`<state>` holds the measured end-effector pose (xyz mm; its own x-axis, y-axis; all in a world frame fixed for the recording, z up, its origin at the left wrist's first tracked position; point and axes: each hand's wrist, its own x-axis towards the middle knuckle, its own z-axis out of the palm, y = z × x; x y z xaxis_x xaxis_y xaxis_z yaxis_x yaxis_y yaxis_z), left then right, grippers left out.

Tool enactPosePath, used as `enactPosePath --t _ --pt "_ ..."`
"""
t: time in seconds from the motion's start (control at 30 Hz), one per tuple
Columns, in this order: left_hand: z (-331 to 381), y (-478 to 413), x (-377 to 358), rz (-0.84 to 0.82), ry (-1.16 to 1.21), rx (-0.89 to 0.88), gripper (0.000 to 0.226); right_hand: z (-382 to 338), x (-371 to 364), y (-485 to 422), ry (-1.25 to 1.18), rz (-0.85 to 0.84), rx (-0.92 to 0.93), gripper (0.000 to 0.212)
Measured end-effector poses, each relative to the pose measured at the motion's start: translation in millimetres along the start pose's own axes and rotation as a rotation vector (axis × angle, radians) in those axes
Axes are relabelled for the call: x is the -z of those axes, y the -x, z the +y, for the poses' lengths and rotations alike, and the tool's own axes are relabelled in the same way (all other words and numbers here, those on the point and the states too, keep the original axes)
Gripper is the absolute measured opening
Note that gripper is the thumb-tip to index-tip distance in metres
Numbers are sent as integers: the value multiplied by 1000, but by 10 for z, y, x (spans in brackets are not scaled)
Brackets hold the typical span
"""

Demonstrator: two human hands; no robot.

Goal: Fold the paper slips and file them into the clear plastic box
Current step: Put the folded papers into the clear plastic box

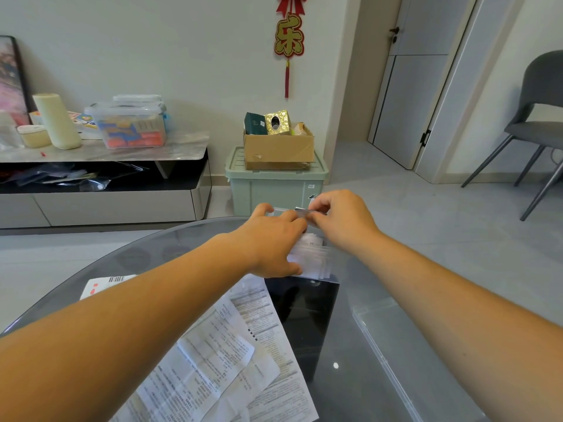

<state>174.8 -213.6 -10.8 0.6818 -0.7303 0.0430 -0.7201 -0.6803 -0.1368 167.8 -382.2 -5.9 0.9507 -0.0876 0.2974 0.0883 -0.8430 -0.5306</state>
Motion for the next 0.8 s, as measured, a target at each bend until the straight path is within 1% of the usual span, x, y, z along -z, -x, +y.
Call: enactPosePath --t 0.07,0.13,0.23,0.33,0.53,0.8 --pt "2 14 -4 8 37 -8 70 -17 10 1 45 -38 18 17" --pt "1 51 -31 34 47 -4 76 -28 17 -6 75 -65 44 15" --pt "7 106 -78 92 38 1 76 -23 22 -10 63 -60 65 10" --pt "3 125 -101 141 37 4 78 -8 25 -6 55 -62 94 11" --pt "2 126 -133 195 6 15 78 -41 31 -13 181 -135 160 17" --pt "11 95 -119 154 -47 45 69 -39 16 -31 262 -226 236 26"
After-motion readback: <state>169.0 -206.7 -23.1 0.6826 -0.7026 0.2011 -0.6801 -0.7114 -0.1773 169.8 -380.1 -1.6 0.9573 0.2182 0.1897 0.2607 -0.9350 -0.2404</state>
